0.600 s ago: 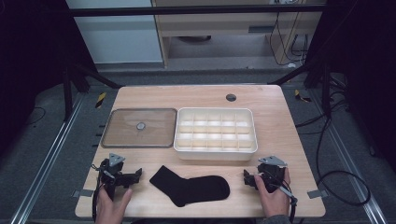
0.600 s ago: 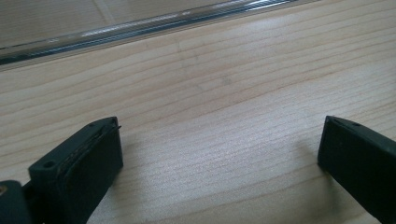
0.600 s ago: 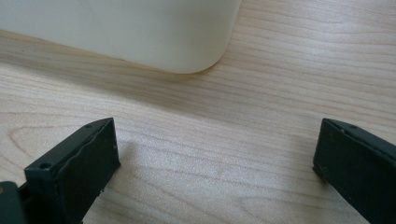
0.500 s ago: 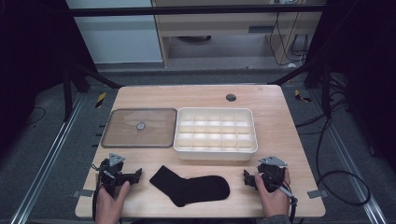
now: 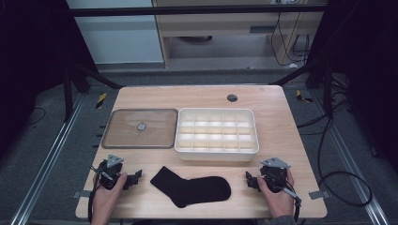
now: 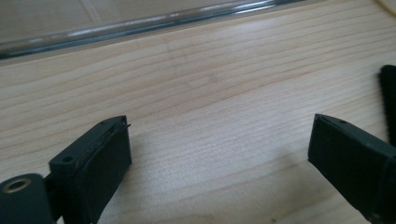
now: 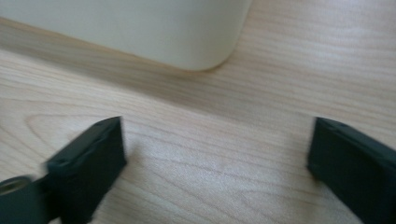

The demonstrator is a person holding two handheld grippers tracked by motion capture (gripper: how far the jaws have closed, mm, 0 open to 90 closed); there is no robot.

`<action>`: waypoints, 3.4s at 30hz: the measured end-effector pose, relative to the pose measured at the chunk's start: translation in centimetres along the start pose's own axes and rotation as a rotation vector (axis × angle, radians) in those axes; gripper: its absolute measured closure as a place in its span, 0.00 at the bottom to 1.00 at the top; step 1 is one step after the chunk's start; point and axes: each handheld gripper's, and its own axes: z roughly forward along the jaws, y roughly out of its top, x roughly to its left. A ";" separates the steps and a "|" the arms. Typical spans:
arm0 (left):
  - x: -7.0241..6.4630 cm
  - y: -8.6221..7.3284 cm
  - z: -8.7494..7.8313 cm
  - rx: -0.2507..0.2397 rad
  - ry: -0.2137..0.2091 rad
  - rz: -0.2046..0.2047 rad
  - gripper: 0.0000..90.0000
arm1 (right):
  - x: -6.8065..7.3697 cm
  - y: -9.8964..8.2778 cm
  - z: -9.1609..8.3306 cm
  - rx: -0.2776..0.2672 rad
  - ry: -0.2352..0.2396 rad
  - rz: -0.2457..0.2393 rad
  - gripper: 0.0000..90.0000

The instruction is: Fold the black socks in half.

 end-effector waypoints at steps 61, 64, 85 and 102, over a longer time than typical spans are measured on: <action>-8.8 5.7 -0.4 0.274 -0.203 0.282 0.42 | 9.0 5.6 -0.7 0.364 0.327 -0.221 0.63; -8.7 5.5 -0.1 0.283 -0.201 0.279 0.42 | 9.1 5.3 -0.4 0.384 0.331 -0.228 0.65; -7.9 5.2 1.3 0.367 -0.234 0.255 0.75 | 9.7 5.0 -0.6 0.381 0.347 -0.276 0.85; -7.8 5.1 1.4 0.375 -0.267 0.255 0.88 | 9.9 4.6 -0.4 0.394 0.345 -0.265 0.73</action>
